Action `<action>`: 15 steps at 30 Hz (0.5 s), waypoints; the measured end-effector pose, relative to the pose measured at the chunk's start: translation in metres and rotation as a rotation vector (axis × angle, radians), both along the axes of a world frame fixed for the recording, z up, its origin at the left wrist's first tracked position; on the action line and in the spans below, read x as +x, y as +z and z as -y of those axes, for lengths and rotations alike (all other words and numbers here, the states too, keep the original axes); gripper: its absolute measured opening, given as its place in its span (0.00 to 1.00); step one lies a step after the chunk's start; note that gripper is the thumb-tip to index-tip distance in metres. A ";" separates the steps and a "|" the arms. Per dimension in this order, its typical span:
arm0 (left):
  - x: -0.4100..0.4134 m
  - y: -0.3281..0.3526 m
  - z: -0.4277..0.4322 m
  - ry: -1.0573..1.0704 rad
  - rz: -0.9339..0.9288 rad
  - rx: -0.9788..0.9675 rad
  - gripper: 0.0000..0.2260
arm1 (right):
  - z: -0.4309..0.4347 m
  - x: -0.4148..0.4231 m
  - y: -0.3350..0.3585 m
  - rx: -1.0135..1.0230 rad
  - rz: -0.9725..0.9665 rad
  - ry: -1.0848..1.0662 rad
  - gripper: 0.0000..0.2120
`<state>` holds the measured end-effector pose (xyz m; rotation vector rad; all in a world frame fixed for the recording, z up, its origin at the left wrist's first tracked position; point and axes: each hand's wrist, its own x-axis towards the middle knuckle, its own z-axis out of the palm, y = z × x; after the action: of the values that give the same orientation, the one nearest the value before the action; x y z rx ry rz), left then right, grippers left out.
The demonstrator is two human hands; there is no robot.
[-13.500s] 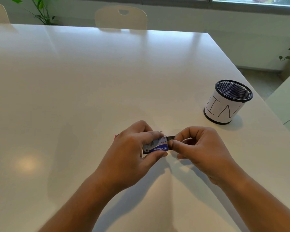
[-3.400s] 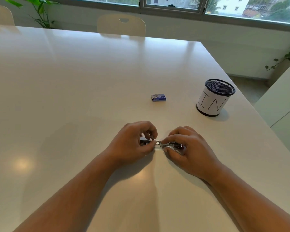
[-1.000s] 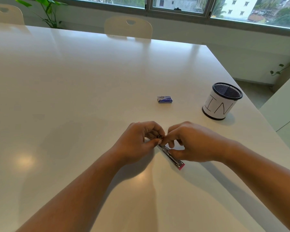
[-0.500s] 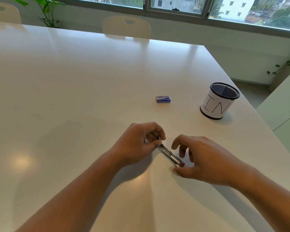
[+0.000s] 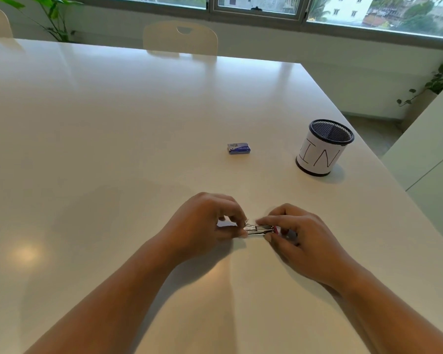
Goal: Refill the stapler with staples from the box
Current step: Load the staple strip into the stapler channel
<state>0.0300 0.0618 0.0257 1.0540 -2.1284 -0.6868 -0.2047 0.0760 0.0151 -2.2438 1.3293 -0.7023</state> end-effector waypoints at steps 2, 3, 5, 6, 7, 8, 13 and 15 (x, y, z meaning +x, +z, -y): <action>0.000 0.000 0.000 -0.015 0.038 -0.033 0.02 | 0.000 -0.001 -0.002 -0.011 -0.008 0.003 0.13; 0.001 0.000 0.000 -0.019 0.056 -0.039 0.03 | 0.000 -0.001 -0.002 -0.016 -0.015 0.004 0.13; 0.001 0.000 -0.001 -0.030 0.138 -0.040 0.05 | 0.001 -0.001 -0.002 -0.020 -0.019 0.003 0.13; 0.000 0.001 -0.001 -0.036 0.196 -0.041 0.08 | 0.002 -0.001 -0.002 -0.023 -0.023 0.003 0.13; 0.000 0.001 -0.001 -0.040 0.243 -0.039 0.10 | 0.002 -0.001 -0.003 -0.028 -0.030 0.003 0.13; -0.001 0.002 -0.002 -0.047 0.269 -0.031 0.11 | 0.003 -0.001 -0.003 -0.032 -0.035 0.004 0.13; 0.010 0.012 -0.001 -0.042 0.353 0.050 0.24 | 0.002 -0.001 -0.003 -0.038 -0.020 0.002 0.14; 0.028 0.018 0.002 0.031 0.368 0.149 0.33 | 0.002 -0.002 -0.004 -0.039 0.003 -0.017 0.14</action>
<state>0.0583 0.0602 0.0433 1.3793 -2.3922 -0.6874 -0.2066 0.0739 0.0115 -2.2636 1.3455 -0.7432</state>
